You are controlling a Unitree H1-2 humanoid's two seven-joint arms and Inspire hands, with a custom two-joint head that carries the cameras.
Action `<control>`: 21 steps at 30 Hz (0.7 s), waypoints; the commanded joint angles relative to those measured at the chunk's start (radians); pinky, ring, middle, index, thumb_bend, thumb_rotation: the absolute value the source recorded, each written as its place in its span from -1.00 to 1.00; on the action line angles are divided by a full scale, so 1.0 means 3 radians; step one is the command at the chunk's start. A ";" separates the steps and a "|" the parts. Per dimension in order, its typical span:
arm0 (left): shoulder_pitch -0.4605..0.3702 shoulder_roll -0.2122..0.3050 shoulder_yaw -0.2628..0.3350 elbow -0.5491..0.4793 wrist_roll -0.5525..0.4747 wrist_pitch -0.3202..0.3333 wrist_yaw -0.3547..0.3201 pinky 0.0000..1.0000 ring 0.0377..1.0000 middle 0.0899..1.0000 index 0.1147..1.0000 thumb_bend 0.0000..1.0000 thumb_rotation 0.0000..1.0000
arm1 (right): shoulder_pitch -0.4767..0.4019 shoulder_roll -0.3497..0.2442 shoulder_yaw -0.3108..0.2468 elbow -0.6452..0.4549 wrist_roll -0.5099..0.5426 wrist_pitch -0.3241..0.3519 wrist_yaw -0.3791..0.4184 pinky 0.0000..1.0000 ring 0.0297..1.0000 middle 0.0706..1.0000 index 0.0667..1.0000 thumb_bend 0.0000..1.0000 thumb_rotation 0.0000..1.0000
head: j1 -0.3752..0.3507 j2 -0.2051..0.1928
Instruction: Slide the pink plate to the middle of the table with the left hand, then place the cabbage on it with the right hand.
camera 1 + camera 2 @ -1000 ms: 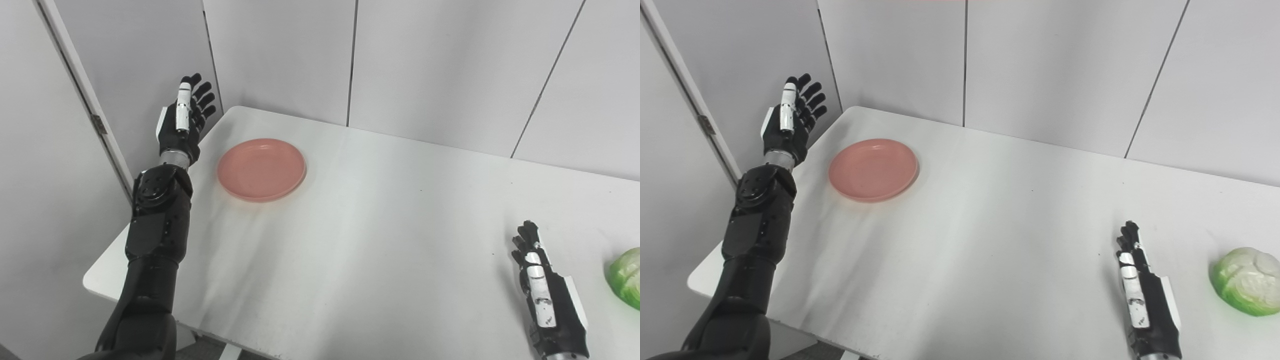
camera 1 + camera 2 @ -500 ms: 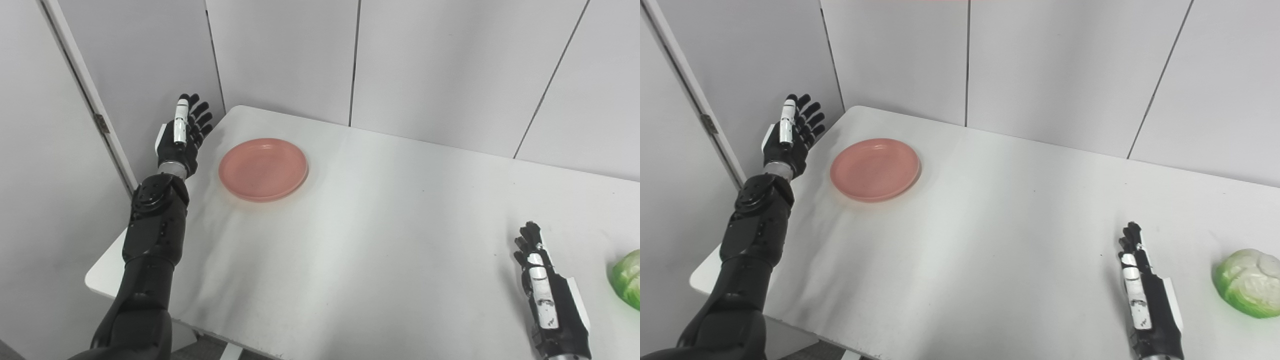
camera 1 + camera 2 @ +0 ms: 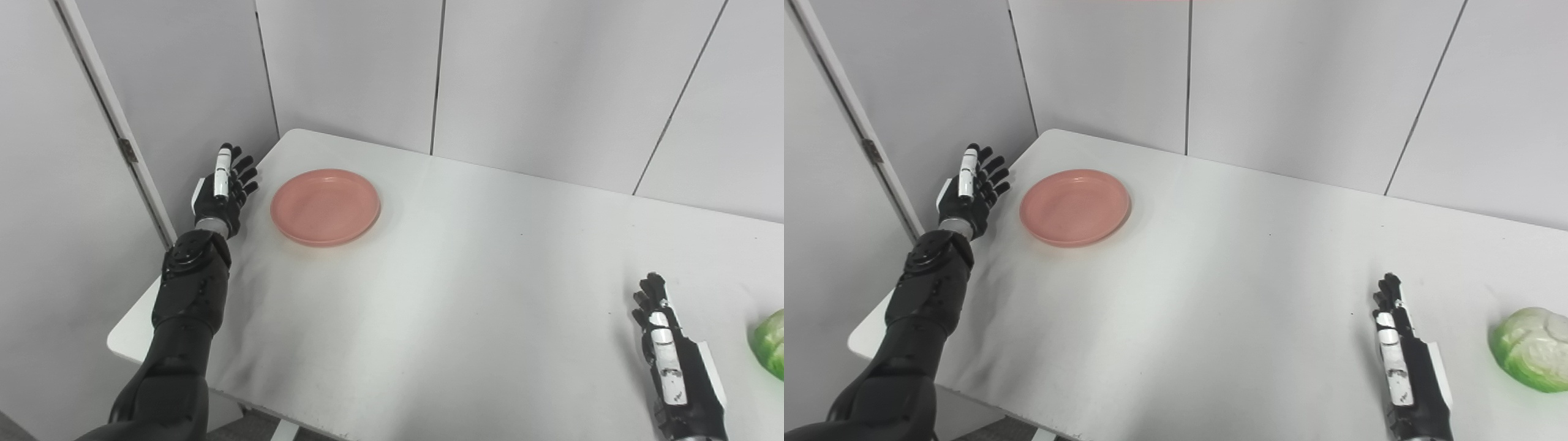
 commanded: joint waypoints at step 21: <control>-0.0084 -0.0157 -0.0129 0.0075 -0.0020 -0.0299 -0.0065 0.83 0.80 0.78 0.76 -0.13 1.00 | 0.0186 0.0022 0.0023 0.0028 0.0016 0.0038 0.0005 1.00 0.98 1.00 1.00 -0.52 1.00 | -0.0042 0.0021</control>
